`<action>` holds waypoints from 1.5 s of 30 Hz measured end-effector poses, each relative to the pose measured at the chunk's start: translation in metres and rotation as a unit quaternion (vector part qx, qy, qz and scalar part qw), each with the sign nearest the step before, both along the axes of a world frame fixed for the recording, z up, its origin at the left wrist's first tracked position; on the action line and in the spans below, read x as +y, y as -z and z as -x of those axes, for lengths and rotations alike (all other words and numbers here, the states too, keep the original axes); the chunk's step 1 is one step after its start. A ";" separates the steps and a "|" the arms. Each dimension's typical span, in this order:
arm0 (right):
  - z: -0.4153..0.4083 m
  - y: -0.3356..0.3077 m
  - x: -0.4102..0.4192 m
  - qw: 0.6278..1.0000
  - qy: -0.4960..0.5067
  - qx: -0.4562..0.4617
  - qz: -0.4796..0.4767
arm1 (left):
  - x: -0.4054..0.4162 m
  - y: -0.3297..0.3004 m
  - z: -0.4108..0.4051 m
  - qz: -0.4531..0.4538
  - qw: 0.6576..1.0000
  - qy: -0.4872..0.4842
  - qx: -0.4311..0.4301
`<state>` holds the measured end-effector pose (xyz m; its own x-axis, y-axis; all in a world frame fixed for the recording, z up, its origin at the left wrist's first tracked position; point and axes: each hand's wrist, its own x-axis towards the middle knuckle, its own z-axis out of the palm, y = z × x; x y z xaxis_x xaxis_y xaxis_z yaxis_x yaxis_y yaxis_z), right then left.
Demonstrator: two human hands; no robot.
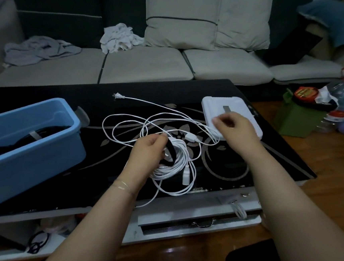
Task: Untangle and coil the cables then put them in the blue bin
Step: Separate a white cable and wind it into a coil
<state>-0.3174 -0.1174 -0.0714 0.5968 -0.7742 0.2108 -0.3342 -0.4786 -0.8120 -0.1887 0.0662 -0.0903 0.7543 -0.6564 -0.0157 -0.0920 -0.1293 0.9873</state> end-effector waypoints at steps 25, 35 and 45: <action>-0.022 -0.007 0.074 0.954 -0.255 0.117 -0.107 | 0.012 -0.013 0.018 -0.006 0.998 0.053 -0.017; -0.032 0.013 0.089 0.979 -0.193 0.034 -0.057 | 0.017 -0.019 0.010 -0.038 0.998 0.037 0.042; -0.020 0.000 0.082 0.841 -0.380 -0.020 -0.384 | 0.020 -0.022 0.004 -0.052 0.992 0.059 0.094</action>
